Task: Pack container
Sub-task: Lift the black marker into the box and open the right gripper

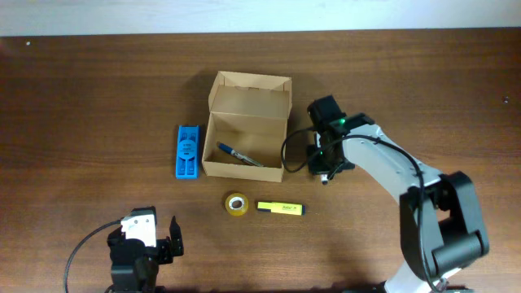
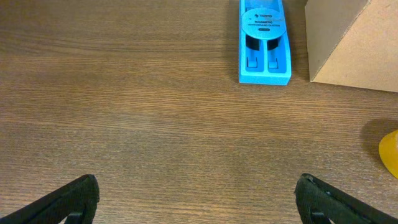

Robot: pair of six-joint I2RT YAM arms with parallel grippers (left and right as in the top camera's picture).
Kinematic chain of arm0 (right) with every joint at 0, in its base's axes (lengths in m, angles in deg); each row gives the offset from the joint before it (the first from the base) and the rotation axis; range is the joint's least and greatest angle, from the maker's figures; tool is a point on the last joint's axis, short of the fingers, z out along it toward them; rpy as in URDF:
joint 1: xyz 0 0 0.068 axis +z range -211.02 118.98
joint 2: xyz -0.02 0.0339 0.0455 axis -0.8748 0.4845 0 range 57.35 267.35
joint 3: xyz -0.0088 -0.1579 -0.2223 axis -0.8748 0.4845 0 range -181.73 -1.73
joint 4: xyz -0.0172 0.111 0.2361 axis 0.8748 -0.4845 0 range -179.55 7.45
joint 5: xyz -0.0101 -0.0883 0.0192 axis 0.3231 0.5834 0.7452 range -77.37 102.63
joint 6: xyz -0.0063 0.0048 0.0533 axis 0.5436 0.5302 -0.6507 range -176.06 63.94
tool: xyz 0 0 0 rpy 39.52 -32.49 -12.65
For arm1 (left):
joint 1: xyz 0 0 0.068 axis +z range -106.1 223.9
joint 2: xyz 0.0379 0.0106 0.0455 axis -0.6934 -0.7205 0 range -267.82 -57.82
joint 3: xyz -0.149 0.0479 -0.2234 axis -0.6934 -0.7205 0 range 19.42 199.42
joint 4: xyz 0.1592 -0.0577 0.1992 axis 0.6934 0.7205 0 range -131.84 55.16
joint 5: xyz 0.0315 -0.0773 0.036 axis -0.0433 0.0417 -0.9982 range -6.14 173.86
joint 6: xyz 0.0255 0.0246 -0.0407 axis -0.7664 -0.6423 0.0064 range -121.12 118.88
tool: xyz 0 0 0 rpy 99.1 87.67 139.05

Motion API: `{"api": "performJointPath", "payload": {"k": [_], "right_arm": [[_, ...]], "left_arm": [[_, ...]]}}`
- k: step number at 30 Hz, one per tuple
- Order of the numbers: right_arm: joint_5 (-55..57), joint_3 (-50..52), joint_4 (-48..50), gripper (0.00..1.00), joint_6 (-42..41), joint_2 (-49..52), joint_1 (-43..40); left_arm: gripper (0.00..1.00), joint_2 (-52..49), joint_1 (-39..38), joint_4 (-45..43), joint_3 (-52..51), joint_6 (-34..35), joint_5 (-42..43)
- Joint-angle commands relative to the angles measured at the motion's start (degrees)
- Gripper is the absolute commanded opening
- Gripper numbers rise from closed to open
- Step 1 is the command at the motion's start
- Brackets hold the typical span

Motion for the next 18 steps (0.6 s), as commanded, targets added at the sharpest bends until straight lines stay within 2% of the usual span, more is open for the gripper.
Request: {"api": "performJointPath", "payload": {"k": [1, 8, 13, 18], "right_arm": [[0.5, -2.8, -0.9, 0.08, -0.2, -4.1, 0.0], [0.3, -6.5, -3.0, 0.08, 2.2, -8.3, 0.2], [-1.9, -10.4, -3.1, 0.08, 7.8, -9.2, 1.5], [-3.1, -11.5, 0.8, 0.08, 13.0, -9.2, 6.1]], "left_arm": [[0.99, 0.3, -0.2, -0.1, -0.4, -1.1, -0.5], [1.00, 0.3, -0.2, -0.1, -0.4, -1.1, -0.5], [1.00, 0.3, -0.2, -0.1, -0.4, -1.1, -0.5], [1.00, 0.3, -0.2, -0.1, -0.4, -1.1, -0.5]]}}
